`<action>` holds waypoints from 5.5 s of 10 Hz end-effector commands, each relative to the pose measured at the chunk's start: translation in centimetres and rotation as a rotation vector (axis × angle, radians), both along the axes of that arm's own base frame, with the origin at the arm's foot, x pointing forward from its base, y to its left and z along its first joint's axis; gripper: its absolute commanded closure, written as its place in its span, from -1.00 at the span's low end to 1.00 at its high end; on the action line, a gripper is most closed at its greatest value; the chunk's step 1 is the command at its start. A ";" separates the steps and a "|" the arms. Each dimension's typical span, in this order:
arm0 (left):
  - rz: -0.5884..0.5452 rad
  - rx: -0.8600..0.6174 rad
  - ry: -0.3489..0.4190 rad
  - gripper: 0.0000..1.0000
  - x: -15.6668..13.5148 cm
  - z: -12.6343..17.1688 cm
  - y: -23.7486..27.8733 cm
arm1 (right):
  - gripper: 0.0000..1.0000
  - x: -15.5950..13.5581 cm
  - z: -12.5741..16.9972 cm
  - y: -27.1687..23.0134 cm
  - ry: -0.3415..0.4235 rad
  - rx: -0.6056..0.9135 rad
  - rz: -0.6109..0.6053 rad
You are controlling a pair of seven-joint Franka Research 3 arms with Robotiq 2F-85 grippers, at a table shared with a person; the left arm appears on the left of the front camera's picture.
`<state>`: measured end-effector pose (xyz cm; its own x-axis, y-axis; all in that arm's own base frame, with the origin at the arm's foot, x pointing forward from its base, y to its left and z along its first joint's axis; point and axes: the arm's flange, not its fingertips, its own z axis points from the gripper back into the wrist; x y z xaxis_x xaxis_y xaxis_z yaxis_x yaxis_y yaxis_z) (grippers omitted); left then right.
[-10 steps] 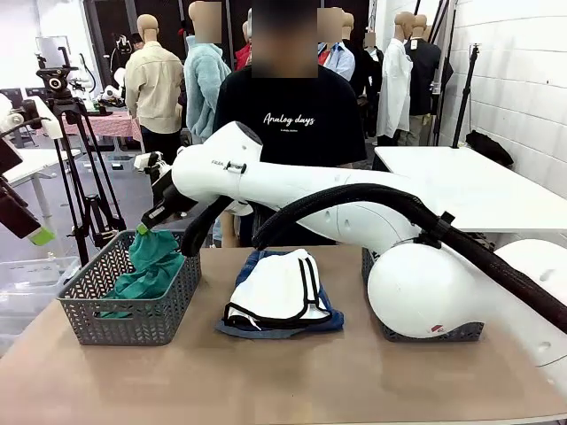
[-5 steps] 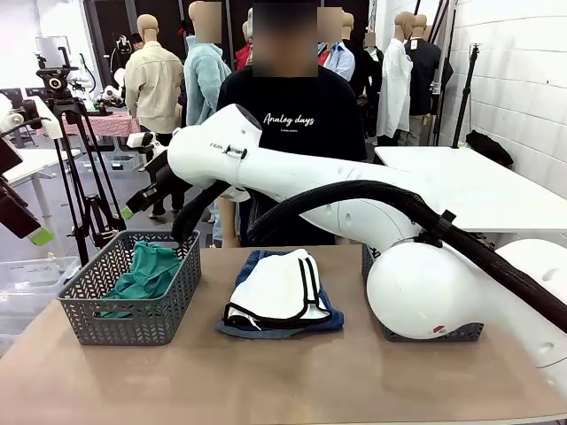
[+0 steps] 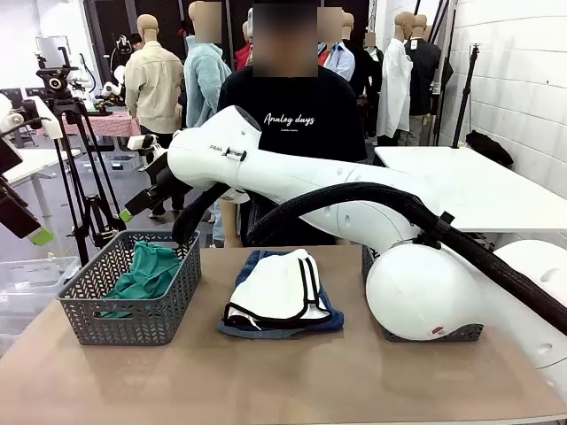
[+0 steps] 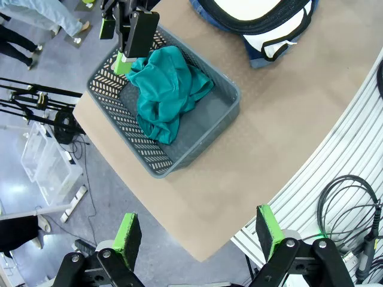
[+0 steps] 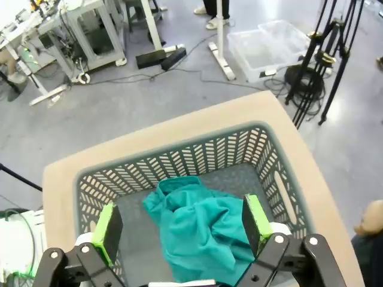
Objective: Sort the tops and bottoms.
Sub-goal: Sort the clothes according to human instructions, then lift clothes from the center of the table with your left hand.
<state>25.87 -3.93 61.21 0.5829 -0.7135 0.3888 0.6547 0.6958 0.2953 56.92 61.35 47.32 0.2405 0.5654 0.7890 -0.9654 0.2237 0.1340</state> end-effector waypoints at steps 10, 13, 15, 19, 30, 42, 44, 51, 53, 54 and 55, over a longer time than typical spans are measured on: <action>0.003 0.015 -0.003 -1.00 0.0 0.1 0.2 | -1.00 -0.1 0.2 0.0 -0.012 0.009 0.011; 0.003 0.015 -0.003 -1.00 0.0 0.1 0.2 | -1.00 -0.1 0.2 0.0 -0.012 0.009 0.011; 0.003 0.015 -0.003 -1.00 0.0 0.1 0.2 | -1.00 -0.1 0.2 0.0 -0.012 0.009 0.011; 0.003 0.015 -0.003 -1.00 0.0 0.1 0.2 | -1.00 -1.2 2.0 -3.1 -0.028 -0.003 -0.029; 0.003 0.015 -0.003 -1.00 0.0 0.1 0.2 | -1.00 -18.1 8.1 -33.2 0.195 -0.481 -0.398; 0.003 0.015 -0.003 -1.00 0.0 0.1 0.2 | -1.00 -23.0 12.3 -46.5 0.357 -0.541 -0.812; 0.003 0.015 -0.003 -1.00 0.0 0.1 0.2 | -1.00 -22.7 10.7 -47.3 0.446 -0.546 -0.813; -0.226 -0.035 0.062 -1.00 5.7 -7.0 -15.1 | -1.00 -23.3 12.0 -47.9 0.385 -0.563 -0.812; -0.210 -0.034 0.059 -1.00 7.2 -9.3 -17.8 | -1.00 -23.3 12.0 -47.9 0.385 -0.563 -0.812; -0.211 0.020 0.056 -1.00 7.5 -9.4 -17.3 | -1.00 -23.3 12.0 -47.9 0.385 -0.563 -0.812; -0.244 -0.019 0.062 -1.00 6.1 -9.3 -17.0 | -1.00 -23.3 12.0 -47.9 0.385 -0.563 -0.812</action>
<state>33.13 -21.59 50.91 0.4221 -0.8309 0.3625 0.8210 0.5199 0.2358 33.55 13.48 59.29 0.8885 0.3794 0.2582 -0.4120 0.9072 0.0848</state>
